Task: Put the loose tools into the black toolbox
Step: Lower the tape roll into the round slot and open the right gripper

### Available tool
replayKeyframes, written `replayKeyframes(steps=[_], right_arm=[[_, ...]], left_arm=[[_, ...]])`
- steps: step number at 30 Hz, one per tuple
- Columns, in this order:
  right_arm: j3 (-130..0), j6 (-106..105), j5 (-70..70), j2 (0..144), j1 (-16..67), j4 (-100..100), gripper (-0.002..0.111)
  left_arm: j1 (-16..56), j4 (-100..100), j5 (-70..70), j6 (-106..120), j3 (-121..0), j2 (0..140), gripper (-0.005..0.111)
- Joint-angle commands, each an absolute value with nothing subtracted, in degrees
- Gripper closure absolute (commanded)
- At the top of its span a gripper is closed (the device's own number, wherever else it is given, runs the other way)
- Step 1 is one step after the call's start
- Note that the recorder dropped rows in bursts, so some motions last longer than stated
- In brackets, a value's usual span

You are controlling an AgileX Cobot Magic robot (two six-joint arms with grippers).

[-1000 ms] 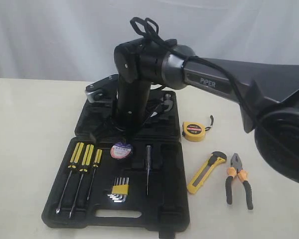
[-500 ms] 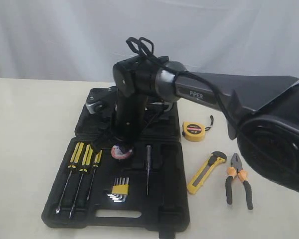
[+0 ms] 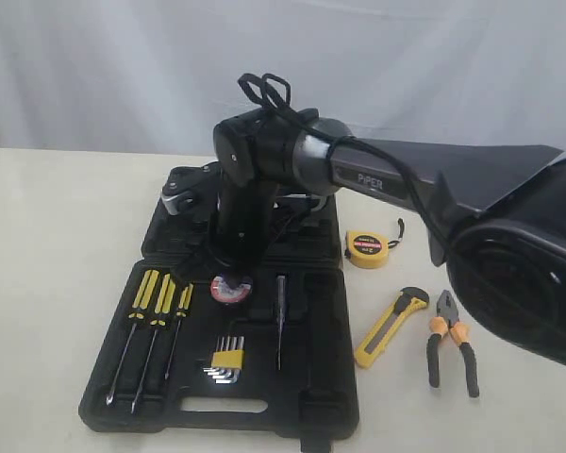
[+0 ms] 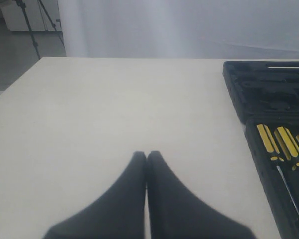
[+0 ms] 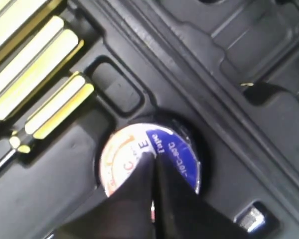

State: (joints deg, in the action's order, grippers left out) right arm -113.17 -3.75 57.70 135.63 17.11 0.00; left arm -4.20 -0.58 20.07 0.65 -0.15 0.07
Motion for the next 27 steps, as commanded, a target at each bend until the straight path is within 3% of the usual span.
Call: replayKeyframes(steps=[1, 18, 27], right_arm=[[-113.2, -4.27, 55.83, 134.28, 16.78, -0.73, 0.109], [-113.2, -4.27, 54.87, 138.22, 16.78, -2.68, 0.109], [-113.2, -4.27, 59.47, 133.49, 16.78, -2.68, 0.109]], left_arm=[[-3.93, 0.0, 19.62, 0.41, 0.0, 0.0, 0.107], [-3.93, 0.0, 19.62, 0.41, 0.0, 0.0, 0.107], [-3.93, 0.0, 19.62, 0.41, 0.0, 0.0, 0.107]])
